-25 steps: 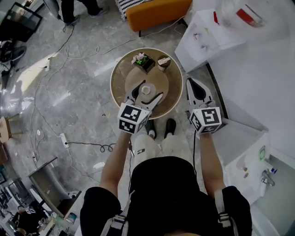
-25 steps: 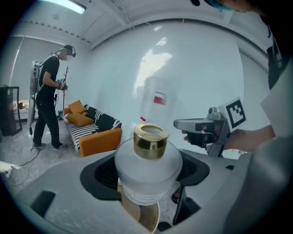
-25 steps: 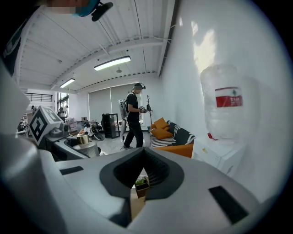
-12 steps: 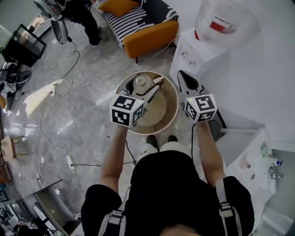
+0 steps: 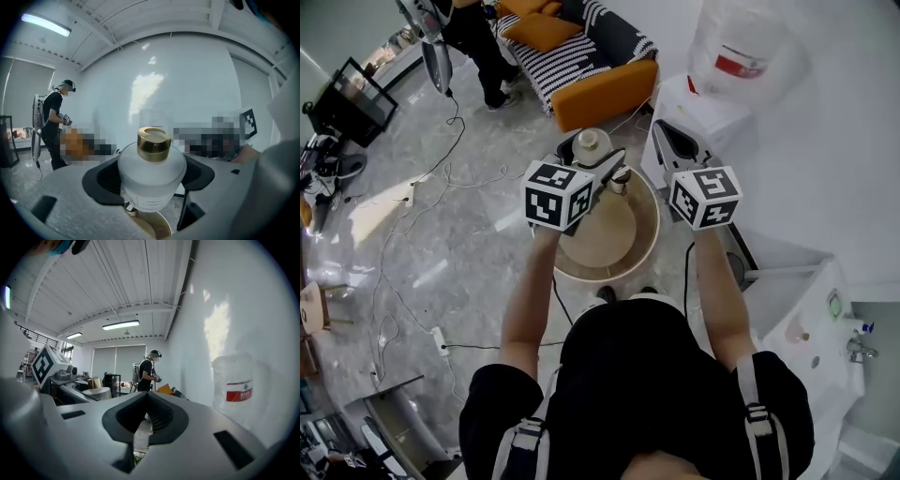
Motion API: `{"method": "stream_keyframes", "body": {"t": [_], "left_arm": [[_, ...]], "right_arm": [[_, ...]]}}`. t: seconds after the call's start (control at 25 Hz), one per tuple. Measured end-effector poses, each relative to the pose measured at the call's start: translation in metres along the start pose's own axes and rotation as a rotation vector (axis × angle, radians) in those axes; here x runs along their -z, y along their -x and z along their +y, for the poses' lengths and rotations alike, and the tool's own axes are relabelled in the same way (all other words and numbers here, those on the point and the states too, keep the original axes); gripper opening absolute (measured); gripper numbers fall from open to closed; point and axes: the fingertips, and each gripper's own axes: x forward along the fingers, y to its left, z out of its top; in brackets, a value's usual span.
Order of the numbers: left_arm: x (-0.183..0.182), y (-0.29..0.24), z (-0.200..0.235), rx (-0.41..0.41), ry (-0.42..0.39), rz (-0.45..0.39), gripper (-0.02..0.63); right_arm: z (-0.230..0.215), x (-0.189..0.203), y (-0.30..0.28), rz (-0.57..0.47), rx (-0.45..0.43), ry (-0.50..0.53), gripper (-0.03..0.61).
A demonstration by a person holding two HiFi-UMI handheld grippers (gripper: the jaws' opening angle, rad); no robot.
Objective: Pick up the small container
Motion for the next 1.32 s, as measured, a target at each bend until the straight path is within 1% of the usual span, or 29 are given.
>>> {"method": "stream_keyframes", "body": {"t": [0.16,0.36,0.72,1.32], "left_arm": [[-0.015,0.003,0.005,-0.011,-0.005,-0.017,0.356],[-0.023,0.009,0.010,-0.022,0.007,-0.032,0.356],[-0.025,0.013,0.014,-0.031,0.026,-0.046,0.354],[-0.019,0.019,0.007,-0.030,0.018,-0.037,0.354]], "right_arm": [[0.004,-0.014,-0.002,0.000,-0.013,0.018,0.005],[0.008,-0.014,0.001,0.008,-0.031,0.022,0.003],[0.014,-0.010,0.005,0.014,-0.045,0.024,0.003],[0.018,-0.009,0.012,0.027,-0.047,0.047,0.003]]}}
